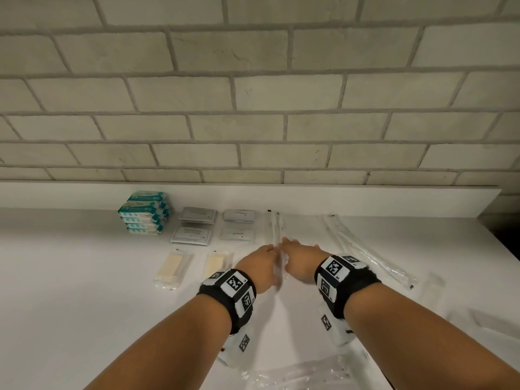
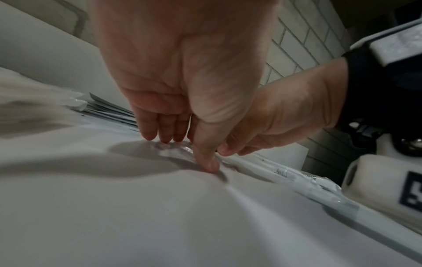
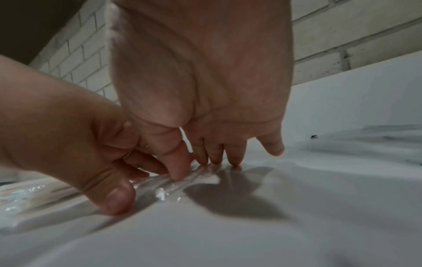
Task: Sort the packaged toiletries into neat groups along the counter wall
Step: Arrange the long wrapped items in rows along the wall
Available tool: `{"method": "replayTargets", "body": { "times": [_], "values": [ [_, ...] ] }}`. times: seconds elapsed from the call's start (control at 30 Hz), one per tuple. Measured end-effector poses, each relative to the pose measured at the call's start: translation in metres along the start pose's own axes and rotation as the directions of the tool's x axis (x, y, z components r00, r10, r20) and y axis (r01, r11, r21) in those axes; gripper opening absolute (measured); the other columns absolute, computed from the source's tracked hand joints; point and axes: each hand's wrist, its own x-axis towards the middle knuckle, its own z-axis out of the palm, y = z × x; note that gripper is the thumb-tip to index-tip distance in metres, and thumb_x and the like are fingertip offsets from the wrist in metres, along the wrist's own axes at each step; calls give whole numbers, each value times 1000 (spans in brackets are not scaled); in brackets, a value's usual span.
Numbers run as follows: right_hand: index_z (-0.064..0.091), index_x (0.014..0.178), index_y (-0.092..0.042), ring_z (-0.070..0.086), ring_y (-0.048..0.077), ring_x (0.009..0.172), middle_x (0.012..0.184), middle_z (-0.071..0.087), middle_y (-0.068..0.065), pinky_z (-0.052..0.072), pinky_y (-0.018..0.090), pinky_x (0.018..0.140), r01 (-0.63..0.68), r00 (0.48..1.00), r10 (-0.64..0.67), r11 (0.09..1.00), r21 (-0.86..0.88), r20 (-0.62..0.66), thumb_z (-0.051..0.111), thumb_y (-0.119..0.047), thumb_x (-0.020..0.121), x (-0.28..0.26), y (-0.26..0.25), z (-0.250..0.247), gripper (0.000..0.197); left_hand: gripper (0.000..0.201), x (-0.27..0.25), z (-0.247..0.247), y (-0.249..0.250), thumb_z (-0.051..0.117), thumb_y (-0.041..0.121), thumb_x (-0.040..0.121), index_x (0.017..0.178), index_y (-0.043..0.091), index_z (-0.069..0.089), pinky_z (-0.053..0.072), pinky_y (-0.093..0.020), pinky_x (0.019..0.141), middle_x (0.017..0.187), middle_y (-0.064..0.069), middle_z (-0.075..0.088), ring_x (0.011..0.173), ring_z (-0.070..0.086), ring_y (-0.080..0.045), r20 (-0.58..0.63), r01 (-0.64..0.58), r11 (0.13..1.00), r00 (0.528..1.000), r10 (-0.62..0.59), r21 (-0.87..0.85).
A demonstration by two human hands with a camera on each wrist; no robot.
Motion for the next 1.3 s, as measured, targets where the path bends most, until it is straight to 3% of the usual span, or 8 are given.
{"method": "replayTargets", "body": {
  "times": [0.2,0.3,0.4,0.53,0.73,0.83,0.97,1.3],
  "values": [
    [36,142,-12,45,29,129,141,44,8,38,42,107,-44,988,66,986,160,-136,41,-17,96,8,20,-2,46,91,4,4,-1,66,46,83,153,22,13,24,-34,116,160,-5,8,146,16,-24,-3,-2,1000,1000,2,16],
    [46,129,-12,52,31,115,124,51,11,46,40,93,-324,855,339,940,107,-393,48,-18,89,6,47,-15,40,84,6,5,2,59,54,87,153,34,10,7,-35,118,162,3,-7,149,-7,-20,27,-93,992,995,91,89],
    [47,130,-9,50,31,119,129,49,12,43,42,97,-546,784,566,824,151,-254,49,-12,87,0,71,-20,43,76,7,8,6,52,51,92,154,28,14,3,-33,119,162,4,-9,148,-10,-17,76,-92,987,994,83,129],
    [33,148,-13,53,35,120,141,47,15,44,39,98,-412,861,473,865,287,-189,40,2,90,2,91,-12,60,69,10,11,4,49,43,97,154,23,16,4,-33,120,162,4,-6,148,-8,-15,68,-64,993,996,57,96],
    [63,99,-18,58,27,102,100,62,3,45,34,83,-146,880,156,988,57,-449,46,-8,87,9,76,-29,23,63,14,13,1,47,39,98,153,25,19,6,-34,121,162,6,-6,148,-8,-13,71,-53,997,996,48,63],
    [57,126,-27,49,23,120,131,55,-3,37,35,96,-24,869,-30,995,-101,-494,48,-5,87,3,75,-26,45,63,15,14,0,49,38,97,152,26,21,9,-35,121,162,7,-5,148,-7,-13,70,-40,998,997,37,42],
    [28,151,-22,30,18,142,156,29,0,23,26,113,-83,969,87,996,29,-232,37,1,93,-3,84,-15,63,63,14,14,1,51,35,97,152,26,21,10,-35,121,162,7,-4,148,-6,-12,66,-37,999,997,35,33],
    [52,122,-7,62,23,99,112,61,7,49,28,72,-256,965,251,965,-58,-80,67,-17,85,1,53,-1,41,65,9,11,3,52,29,98,153,21,19,7,-29,118,162,5,-2,148,-4,-13,84,-69,996,994,65,51]
  ]
}}
